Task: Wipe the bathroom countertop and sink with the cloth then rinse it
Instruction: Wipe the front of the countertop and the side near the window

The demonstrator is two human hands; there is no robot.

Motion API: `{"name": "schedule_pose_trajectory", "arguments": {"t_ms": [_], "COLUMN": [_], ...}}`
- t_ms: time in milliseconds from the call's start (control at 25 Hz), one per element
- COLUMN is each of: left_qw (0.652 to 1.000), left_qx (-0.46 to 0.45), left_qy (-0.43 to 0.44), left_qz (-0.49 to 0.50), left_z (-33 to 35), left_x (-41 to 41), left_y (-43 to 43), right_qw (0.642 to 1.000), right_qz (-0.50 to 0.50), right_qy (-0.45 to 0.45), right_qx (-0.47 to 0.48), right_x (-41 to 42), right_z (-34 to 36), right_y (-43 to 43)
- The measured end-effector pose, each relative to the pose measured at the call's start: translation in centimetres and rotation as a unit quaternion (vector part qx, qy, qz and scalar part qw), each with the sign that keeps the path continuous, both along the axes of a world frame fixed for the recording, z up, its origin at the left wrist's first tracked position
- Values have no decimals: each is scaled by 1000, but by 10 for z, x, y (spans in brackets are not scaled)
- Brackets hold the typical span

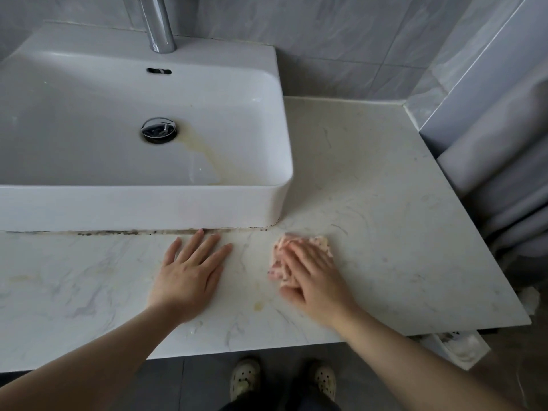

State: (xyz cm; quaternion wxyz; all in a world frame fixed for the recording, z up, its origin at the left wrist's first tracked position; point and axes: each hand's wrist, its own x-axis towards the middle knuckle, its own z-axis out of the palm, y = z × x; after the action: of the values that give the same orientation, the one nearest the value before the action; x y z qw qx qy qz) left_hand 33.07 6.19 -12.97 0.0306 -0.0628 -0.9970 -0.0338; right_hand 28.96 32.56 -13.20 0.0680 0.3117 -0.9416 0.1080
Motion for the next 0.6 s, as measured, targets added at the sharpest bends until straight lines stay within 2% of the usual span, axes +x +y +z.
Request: {"name": "schedule_pose_trajectory", "arguments": {"t_ms": [80,160,200,240,360,440,520,560,600], "left_qw": [1000,1000,1000,1000,1000,1000,1000,1000,1000], "left_qx": [4,2,0,2,18,19,16,16,18], "left_qy": [2,7,9,8,14,17,23,24,24], "left_qz": [0,-2,-6,-6,13,11,5,4,4], "left_z": [1,2,1,1,-1,-1,0,0,1], "left_x": [1,0,0,-1,0,0,0,0,1], "left_y": [1,1,1,1,1,1,1,1,1], "right_qw": [985,932,923,932,981,988,990,980,963], "right_qz": [-171,-347,-361,-339,-140,-54,-113,-194,-266], "right_qy": [-25,-103,-133,-128,-131,-142,-78,-32,-25], "right_qx": [27,10,-3,-25,-7,21,16,-14,-32], "right_x": [-25,-52,-52,-40,20,24,2,-12,-22], "right_z": [2,11,13,16,17,23,20,22,25], "right_y": [16,6,-15,-39,-76,-51,-30,-29,-36]}}
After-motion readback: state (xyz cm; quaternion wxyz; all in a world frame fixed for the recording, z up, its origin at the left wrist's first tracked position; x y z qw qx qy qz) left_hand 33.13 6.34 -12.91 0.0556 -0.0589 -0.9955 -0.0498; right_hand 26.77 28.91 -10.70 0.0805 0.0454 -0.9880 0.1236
